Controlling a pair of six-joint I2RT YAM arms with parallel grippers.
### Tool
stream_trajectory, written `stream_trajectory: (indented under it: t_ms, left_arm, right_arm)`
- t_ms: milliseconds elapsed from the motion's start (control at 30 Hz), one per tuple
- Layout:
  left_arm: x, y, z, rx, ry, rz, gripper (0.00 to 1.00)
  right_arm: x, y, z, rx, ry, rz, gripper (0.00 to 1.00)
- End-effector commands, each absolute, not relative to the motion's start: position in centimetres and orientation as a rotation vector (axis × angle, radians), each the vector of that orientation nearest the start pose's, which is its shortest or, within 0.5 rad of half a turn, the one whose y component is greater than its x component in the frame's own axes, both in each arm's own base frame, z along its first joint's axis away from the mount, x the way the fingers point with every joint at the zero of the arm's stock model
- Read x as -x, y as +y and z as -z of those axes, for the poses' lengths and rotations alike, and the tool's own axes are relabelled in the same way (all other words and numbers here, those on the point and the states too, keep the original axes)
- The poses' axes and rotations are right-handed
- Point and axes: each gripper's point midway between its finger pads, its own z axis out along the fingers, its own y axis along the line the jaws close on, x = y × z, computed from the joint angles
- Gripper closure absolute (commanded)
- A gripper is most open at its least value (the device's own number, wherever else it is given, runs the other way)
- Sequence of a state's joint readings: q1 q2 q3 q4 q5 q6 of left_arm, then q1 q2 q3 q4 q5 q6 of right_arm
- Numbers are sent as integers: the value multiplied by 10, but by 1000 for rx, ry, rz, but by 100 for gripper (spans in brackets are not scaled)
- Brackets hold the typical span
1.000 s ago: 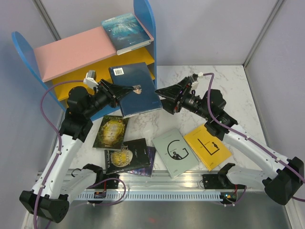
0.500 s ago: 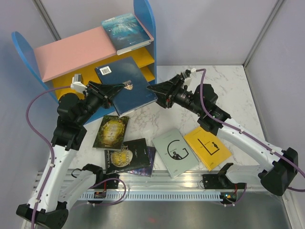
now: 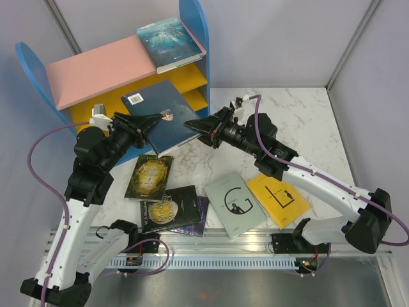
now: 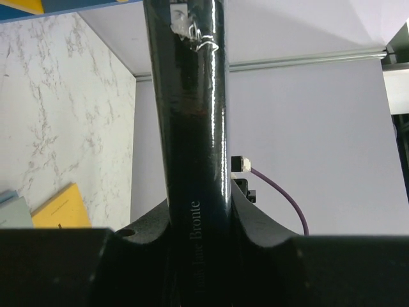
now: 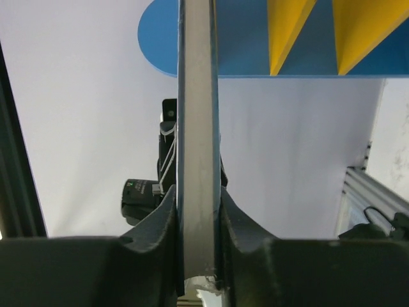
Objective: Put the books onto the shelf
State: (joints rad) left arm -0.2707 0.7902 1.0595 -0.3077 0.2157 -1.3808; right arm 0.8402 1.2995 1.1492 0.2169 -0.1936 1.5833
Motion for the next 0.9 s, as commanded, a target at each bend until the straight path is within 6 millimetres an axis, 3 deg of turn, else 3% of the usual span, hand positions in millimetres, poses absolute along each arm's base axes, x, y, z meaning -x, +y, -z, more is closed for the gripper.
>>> stream_trajectory:
  t_ms: [0, 67, 133, 167, 200, 233, 300, 333, 367, 400, 533, 633, 833, 867]
  left_arm:
    - [-269, -137, -379, 841, 1684, 1226, 98]
    - [-266, -137, -385, 808, 1681, 1228, 98]
    - [-261, -141, -391, 720, 1693, 1222, 89]
    - [-256, -141, -409, 659, 1667, 1226, 84]
    - [-252, -143, -416, 605, 1667, 1222, 72]
    - [-245, -140, -438, 525, 1630, 1188, 64]
    - [-237, -130, -442, 516, 1644, 1107, 45]
    - [-234, -124, -447, 489, 1639, 1055, 40]
    - [-223, -118, -465, 464, 1602, 1037, 36]
    - [-218, -113, -466, 462, 1603, 1007, 25]
    - [-199, -96, -482, 442, 1554, 930, 1]
    - [-195, -99, -478, 403, 1598, 918, 0]
    - [-189, -107, -462, 355, 1677, 926, 0]
    - [-188, -107, -460, 358, 1686, 924, 0]
  right_arm:
    - [-197, 354, -525, -307, 1491, -2230, 89]
    - [-199, 351, -526, -320, 1486, -2209, 100]
    - [-204, 349, -527, -334, 1483, -2180, 100]
    - [-205, 348, -531, -335, 1479, -2172, 100]
    - [-207, 347, -534, -332, 1475, -2166, 100]
    - [-211, 344, -538, -335, 1465, -2158, 100]
    - [-214, 343, -551, -317, 1453, -2158, 100]
    - [-219, 341, -555, -319, 1446, -2146, 100]
    - [-219, 340, -567, -301, 1429, -2153, 100]
    - [-222, 339, -571, -299, 1423, -2151, 100]
    - [-248, 329, -599, -306, 1358, -2143, 100]
    - [-271, 325, -607, -321, 1348, -2123, 100]
    - [-330, 340, -623, -310, 1342, -2068, 100]
    - [-342, 346, -615, -325, 1387, -2033, 100]
